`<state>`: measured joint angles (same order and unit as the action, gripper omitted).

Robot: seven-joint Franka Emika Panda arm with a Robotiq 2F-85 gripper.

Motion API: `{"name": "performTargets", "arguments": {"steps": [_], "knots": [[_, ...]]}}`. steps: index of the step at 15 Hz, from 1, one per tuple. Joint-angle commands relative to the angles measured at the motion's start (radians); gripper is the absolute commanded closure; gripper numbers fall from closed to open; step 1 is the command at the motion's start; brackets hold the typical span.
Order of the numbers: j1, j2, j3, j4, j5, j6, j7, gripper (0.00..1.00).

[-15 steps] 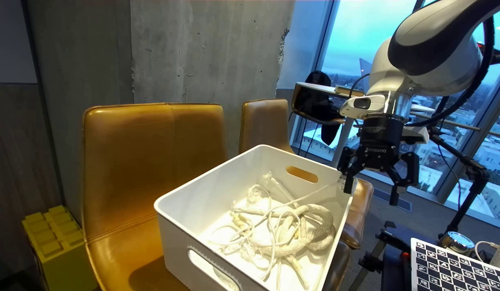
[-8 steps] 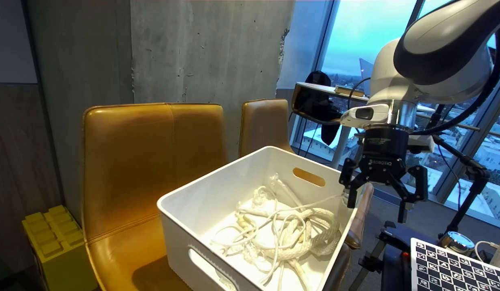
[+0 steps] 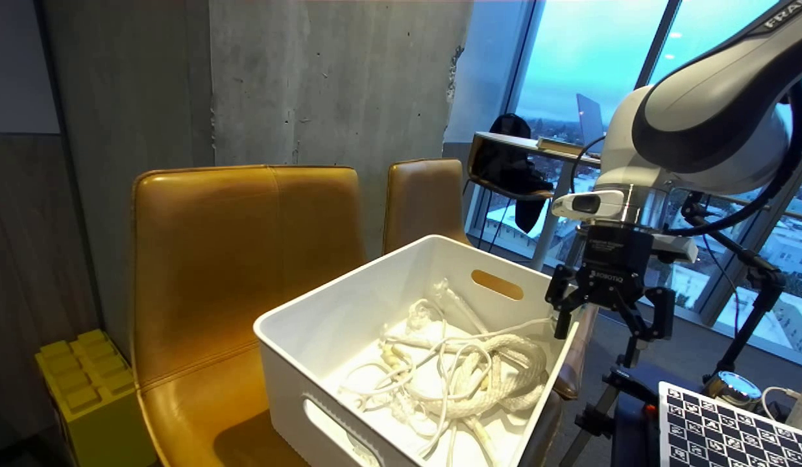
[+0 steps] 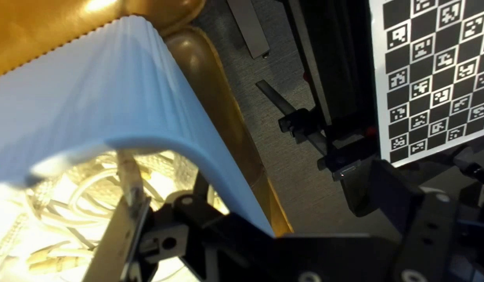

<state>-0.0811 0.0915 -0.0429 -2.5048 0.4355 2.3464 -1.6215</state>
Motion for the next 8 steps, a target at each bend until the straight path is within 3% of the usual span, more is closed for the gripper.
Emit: {"name": "performTargets", "arguments": {"steps": [1,8], "knots": [[-0.019,-0.013,-0.009,0.003,-0.028,0.036,0.013,0.0],[-0.062,-0.024,-0.043,0.003,-0.084,0.05,0.007,0.0]]}}
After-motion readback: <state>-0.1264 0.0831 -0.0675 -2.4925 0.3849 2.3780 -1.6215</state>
